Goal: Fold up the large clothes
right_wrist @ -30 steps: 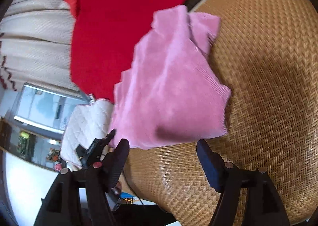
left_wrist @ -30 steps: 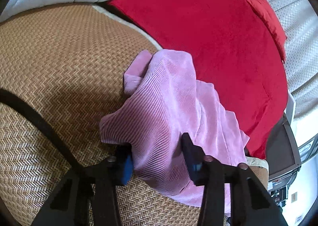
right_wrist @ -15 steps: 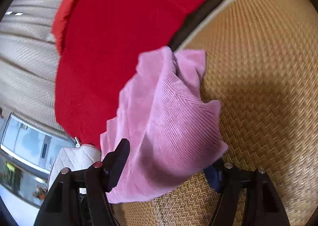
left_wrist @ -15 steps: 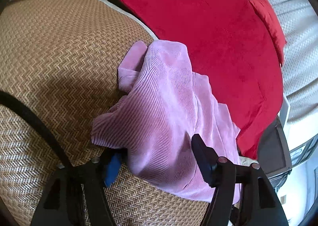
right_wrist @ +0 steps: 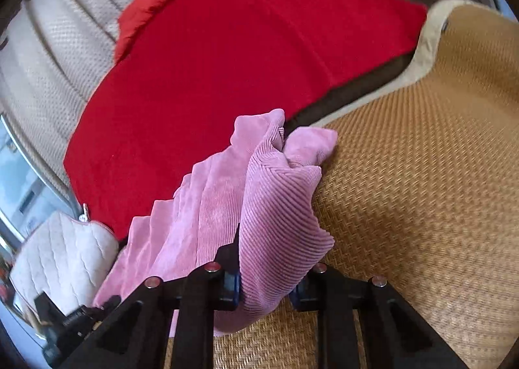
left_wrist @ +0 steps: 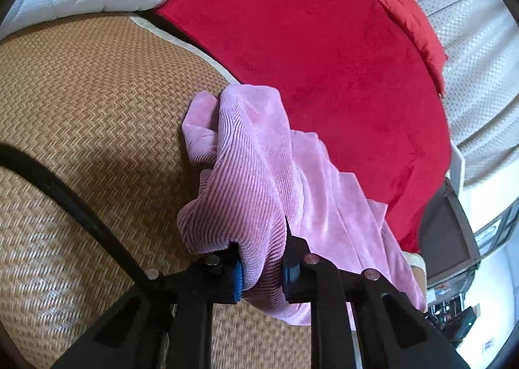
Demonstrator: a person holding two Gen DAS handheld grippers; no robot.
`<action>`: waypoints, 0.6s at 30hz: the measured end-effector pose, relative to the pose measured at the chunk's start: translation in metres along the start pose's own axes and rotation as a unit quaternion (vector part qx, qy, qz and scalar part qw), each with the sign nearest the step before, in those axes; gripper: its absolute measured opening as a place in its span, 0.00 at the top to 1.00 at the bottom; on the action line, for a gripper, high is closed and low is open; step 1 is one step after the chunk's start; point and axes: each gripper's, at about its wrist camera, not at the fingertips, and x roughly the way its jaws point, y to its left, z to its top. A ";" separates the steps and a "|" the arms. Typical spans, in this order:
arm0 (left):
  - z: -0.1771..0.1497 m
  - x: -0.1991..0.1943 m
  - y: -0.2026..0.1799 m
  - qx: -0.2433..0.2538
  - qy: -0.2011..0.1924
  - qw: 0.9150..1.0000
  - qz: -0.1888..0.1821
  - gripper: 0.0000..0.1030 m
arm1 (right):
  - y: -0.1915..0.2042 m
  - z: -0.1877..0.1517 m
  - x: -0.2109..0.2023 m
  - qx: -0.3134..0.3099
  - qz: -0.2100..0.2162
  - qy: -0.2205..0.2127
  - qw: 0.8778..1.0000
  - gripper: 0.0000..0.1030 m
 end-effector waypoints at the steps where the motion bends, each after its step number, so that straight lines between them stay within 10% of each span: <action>1: -0.003 -0.007 0.000 0.004 0.002 1.000 -0.003 0.82 | 0.001 -0.002 -0.003 -0.007 -0.002 -0.001 1.000 0.79; 7: -0.028 -0.038 0.012 0.030 0.033 0.999 -0.009 0.79 | -0.008 -0.013 -0.016 -0.008 -0.003 0.012 1.000 0.79; 11: -0.032 -0.028 0.040 -0.033 0.079 0.996 0.002 0.48 | -0.026 -0.021 0.003 0.020 -0.015 0.085 0.996 0.73; 15: -0.032 -0.033 0.052 -0.078 0.079 0.994 -0.013 0.43 | -0.036 -0.015 -0.010 0.064 -0.014 0.095 0.993 0.40; 18: -0.027 -0.039 0.046 -0.060 0.065 0.996 -0.003 0.44 | -0.037 -0.013 -0.034 0.057 -0.015 0.098 0.993 0.34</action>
